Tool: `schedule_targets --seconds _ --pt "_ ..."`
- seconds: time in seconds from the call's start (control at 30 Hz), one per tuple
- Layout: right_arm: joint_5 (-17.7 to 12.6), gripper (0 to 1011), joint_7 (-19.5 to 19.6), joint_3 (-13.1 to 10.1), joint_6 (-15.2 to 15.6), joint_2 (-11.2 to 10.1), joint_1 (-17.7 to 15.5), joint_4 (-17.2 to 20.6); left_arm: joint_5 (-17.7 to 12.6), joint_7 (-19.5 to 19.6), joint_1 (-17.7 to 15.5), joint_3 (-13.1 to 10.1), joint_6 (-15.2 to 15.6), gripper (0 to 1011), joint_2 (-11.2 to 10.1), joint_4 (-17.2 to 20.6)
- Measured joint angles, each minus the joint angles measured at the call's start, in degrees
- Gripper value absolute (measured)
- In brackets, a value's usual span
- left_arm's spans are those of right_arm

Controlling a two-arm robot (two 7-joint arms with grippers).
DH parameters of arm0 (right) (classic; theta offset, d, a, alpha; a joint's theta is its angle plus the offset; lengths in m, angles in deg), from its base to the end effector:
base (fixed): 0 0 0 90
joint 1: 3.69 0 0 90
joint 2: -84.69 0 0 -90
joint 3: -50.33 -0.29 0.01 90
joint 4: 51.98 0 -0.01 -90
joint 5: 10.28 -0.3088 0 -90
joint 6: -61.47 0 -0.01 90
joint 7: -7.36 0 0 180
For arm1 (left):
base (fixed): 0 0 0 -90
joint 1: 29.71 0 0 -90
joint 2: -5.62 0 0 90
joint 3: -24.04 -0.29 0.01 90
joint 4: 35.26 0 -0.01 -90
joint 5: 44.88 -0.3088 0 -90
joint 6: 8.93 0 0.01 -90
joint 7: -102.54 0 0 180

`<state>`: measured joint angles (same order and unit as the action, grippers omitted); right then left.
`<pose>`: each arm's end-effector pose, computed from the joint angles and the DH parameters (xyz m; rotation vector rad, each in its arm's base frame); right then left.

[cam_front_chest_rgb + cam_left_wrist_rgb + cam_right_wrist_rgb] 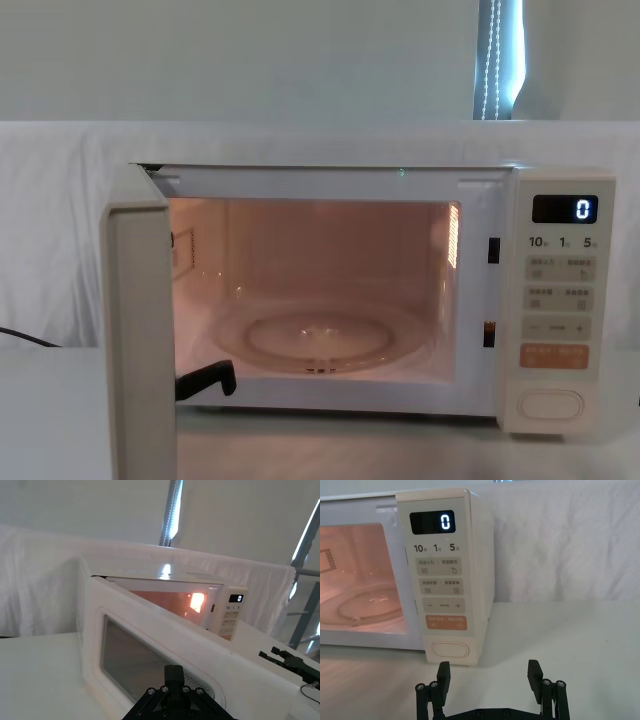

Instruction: Press the button to open the microwave door with one hand; close the microwave door with the other hand.

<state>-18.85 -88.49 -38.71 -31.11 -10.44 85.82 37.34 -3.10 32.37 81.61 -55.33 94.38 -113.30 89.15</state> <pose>0.3260 -0.0217 -0.3054 0.0656 0.0258 -1.4545 0.2268 0.1017 -0.1750 -0.1426 0.1104 1.0362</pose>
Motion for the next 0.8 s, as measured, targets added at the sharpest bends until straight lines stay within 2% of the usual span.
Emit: schedule_targets --seconds 0.03,0.23,0.43,0.8 --pt "0.00 1002 0.00 0.00 0.00 0.00 0.00 0.00 0.00 0.00 0.00 0.00 0.00 0 0.00 0.00" --pt "0.00 1002 0.00 0.00 0.00 0.00 0.00 0.00 0.26 -1.62 -4.87 -4.37 1.33 0 -1.17 -2.24" --pt "0.00 1002 0.00 0.00 0.00 0.00 0.00 0.00 -0.17 -2.86 -8.58 -7.79 1.74 0 -2.01 -4.43" --pt "0.00 1002 0.00 0.00 0.00 0.00 0.01 0.00 -1.58 -5.30 -14.78 -12.96 2.35 0 -2.94 -7.51"
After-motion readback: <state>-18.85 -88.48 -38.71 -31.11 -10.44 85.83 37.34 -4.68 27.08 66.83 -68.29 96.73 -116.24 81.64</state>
